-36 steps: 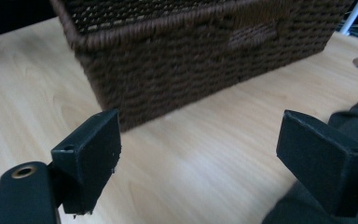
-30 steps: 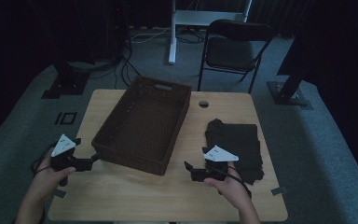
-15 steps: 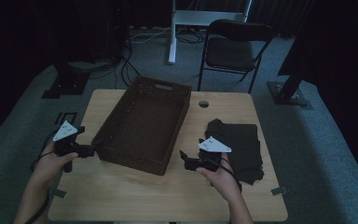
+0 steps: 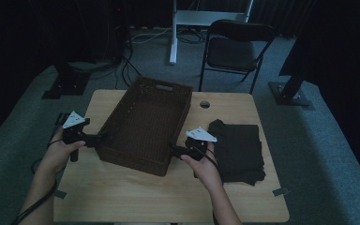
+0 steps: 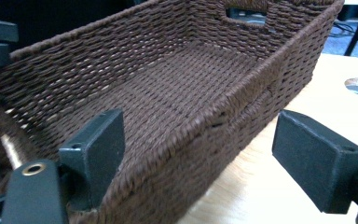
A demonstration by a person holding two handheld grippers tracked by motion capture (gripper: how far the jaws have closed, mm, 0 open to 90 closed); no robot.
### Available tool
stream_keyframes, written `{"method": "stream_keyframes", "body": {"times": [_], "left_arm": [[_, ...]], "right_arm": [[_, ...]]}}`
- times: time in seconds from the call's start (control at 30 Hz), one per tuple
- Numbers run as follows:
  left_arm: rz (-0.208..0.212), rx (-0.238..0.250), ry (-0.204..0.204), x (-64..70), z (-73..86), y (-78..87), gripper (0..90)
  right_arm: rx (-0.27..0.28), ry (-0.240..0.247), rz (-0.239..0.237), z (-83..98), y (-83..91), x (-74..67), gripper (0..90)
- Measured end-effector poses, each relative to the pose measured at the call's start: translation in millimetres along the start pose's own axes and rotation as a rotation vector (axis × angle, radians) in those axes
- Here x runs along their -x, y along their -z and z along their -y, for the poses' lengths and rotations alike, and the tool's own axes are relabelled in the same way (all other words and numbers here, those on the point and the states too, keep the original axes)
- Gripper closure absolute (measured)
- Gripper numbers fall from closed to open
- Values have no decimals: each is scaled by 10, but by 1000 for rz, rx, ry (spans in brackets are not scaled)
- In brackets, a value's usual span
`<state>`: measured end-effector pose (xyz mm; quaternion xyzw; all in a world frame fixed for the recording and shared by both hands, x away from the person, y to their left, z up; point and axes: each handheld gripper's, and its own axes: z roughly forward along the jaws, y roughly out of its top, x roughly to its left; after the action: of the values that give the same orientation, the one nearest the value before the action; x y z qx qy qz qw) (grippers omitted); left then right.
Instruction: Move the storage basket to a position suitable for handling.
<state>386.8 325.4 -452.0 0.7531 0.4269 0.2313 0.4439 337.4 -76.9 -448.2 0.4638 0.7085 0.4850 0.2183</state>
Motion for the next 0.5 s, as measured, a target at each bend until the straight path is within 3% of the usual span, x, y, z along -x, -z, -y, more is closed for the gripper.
{"method": "stream_keyframes", "body": {"times": [0.07,0.2,0.27,0.5], "left_arm": [[0,-14,-5,5,1,-52,12],[11,-23,-6,-2,-4,-88,11],[20,-34,1,-12,-2,-97,11],[21,-98,34,-14,-30,-116,31]], "right_arm": [[-4,-35,12,-8,-80,-24,195],[-36,-44,44,4,-218,-47,226],[-42,-75,57,19,-278,-44,230],[-63,-123,47,87,-373,-88,288]]}}
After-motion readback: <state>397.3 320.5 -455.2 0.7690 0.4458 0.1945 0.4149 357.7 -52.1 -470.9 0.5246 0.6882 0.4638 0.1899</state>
